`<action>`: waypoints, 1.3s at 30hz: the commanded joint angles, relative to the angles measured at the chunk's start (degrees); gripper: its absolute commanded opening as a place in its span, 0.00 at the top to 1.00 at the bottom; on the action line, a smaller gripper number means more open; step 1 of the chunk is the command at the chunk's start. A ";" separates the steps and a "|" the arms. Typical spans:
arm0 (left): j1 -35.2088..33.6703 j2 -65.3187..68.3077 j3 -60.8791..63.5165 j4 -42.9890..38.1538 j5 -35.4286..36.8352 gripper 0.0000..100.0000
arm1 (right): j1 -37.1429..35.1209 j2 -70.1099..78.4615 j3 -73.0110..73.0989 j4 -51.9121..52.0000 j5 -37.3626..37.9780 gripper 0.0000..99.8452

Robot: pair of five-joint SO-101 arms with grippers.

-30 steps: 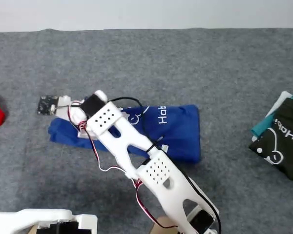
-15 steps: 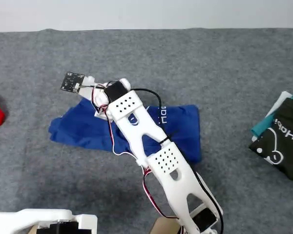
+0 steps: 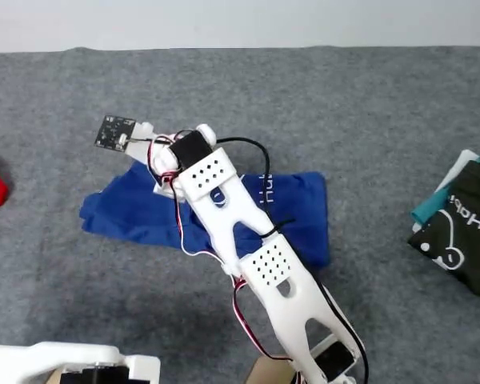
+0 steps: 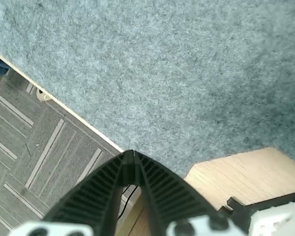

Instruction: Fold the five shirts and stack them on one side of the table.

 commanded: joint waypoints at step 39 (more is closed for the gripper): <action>71.82 0.26 4.26 -15.30 22.95 0.99 | 45.67 -95.16 83.78 2.51 -17.67 0.98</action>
